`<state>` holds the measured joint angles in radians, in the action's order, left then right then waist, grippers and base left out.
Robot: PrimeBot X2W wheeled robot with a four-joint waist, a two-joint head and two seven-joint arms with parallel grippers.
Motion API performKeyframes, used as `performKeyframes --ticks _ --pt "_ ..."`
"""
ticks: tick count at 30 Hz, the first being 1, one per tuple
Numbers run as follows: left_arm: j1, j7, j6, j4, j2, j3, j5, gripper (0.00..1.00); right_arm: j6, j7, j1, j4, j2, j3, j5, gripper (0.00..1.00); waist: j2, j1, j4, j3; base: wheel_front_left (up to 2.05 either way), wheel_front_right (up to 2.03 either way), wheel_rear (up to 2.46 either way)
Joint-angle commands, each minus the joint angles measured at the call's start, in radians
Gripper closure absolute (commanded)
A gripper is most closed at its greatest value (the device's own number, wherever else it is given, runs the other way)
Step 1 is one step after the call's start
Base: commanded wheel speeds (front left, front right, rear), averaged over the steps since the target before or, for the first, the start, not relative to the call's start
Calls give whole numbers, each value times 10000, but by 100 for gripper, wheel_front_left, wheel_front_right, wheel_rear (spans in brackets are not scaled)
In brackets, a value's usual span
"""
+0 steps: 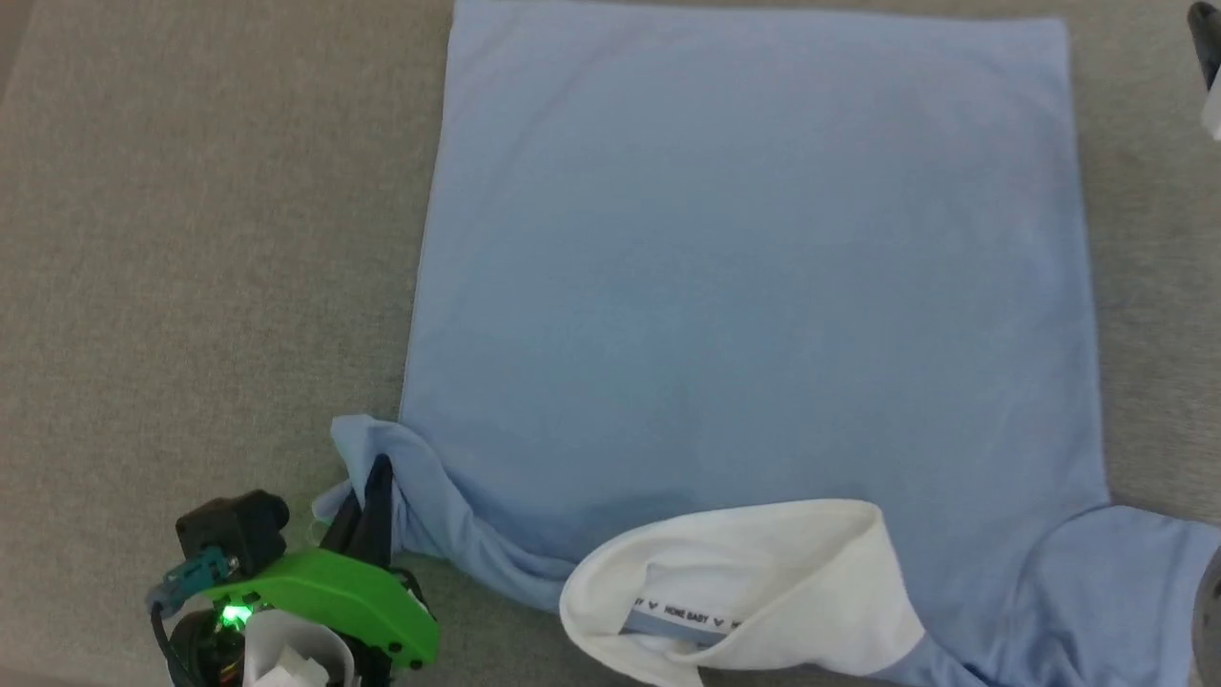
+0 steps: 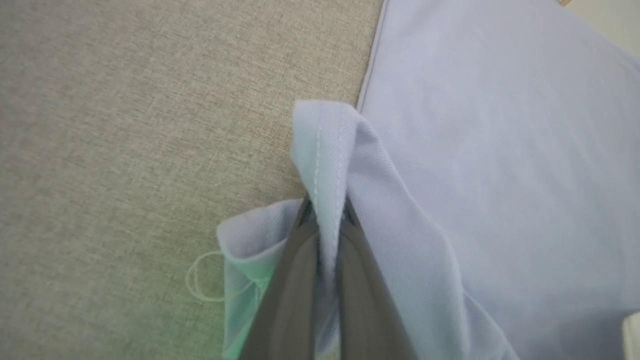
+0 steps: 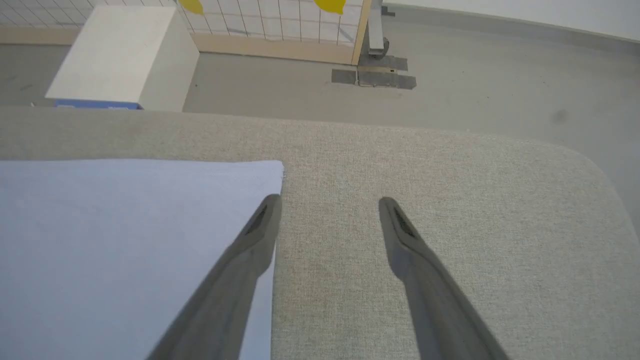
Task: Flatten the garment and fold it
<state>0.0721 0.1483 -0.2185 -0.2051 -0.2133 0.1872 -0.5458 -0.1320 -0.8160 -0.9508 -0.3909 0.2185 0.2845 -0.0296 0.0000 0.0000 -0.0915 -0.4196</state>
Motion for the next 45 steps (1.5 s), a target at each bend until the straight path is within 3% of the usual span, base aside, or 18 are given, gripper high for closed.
performKeyframes --ticks 1,14,15,16,17,24,31,35,41,45 --pt "-120 -23 -76 -185 69 6 5 100 13 -392 -294 -177 102 -213 -246 0 0 0 -1068 -1586 0 0 0" --pt "179 -68 -269 -1545 169 93 15 100 13 -2304 -579 -836 536 -1184 -478 0 0 0 -1361 -2092 0 0 0" --pt "160 -60 -271 -1524 171 98 7 100 13 -2467 -545 -850 563 -1198 -415 25 0 0 -1320 -2061 0 0 0" --pt "149 -56 -266 -1497 167 104 1 100 13 -2547 -529 -842 561 -1208 -327 75 0 0 -1268 -2005 0 0 0" --pt "135 -55 -249 -1466 173 110 -26 100 13 -2529 -545 -772 553 -1151 -184 100 0 0 -1205 -1926 0 0 0" --pt "-35 25 -156 -914 -1 19 -100 100 13 -1623 -312 121 1120 -1256 756 100 0 0 -734 -810 0 0 0" --pt "95 234 -91 -279 -194 38 -176 100 13 -1515 2004 2231 2082 -1196 2404 100 0 0 11 878 0 0 0" --pt "355 364 -158 -72 -250 1 -268 100 13 -1577 4079 3702 1843 -571 3099 100 0 0 602 1727 0 0 0" --pt "921 551 -221 208 -355 -10 -402 100 13 -1728 7006 5209 762 133 3575 100 0 0 1364 2702 0 0 0" --pt "1196 580 -267 360 -338 -10 -492 100 13 -2040 8869 5683 -54 -87 3646 100 0 0 1723 3091 0 0 0"
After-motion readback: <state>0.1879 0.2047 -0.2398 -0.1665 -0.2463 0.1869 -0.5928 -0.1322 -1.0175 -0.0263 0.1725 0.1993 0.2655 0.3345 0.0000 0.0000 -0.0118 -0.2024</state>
